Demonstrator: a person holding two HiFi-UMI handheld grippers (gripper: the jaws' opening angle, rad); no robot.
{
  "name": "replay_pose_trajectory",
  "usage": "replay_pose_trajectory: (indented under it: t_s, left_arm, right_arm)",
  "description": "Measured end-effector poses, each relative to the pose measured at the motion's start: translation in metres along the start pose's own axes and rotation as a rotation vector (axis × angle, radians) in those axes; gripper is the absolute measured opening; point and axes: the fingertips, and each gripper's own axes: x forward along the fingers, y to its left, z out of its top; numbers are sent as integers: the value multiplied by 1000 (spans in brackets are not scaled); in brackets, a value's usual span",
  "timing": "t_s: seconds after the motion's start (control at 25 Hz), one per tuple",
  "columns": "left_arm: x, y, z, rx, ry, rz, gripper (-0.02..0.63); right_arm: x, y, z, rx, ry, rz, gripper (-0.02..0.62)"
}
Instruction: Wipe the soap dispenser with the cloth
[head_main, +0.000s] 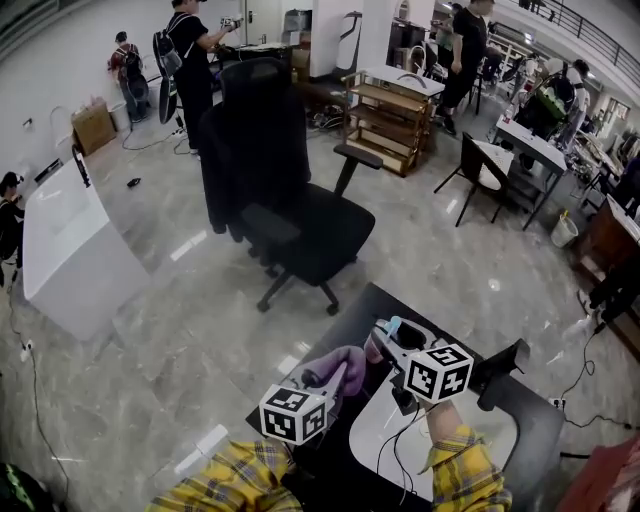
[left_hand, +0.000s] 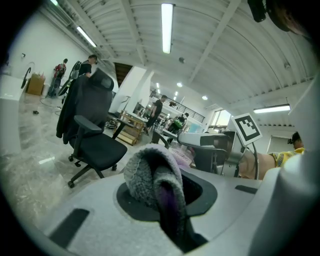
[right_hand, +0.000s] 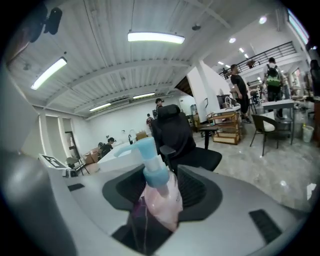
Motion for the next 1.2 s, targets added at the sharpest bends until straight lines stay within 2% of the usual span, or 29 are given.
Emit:
replay_pose_trajectory:
  t_s: [0.2,0.48,0.72,0.8,0.92,1.04,1.2]
  left_arm:
    - [-1,5,4,-27,-9,8,58]
    - [-2,11,8,-55,-13,21,58]
    - [1,10,9,-75,3,11,58]
    - [1,10,11,-107,3,18,58]
    - [3,13,15,-159,-8,37,58]
    - [7,14,19,-209,-32,57,58]
    - [15,4,45,-317,-103,39,58]
  right_arm:
    - [-4,-7,1,68,-38,-167,183]
    - [-8,-9,0,115,-98,-308,183]
    - [-9,-5,0,82,-115,-324,187]
    - [-14,0,2,32,-121,-313,241]
    - [-30,7,1,-13,-140,-287,258]
    - [-57,11,3,-39,-227,-283,258]
    - [-90,4,14,-63,-341,-346,258]
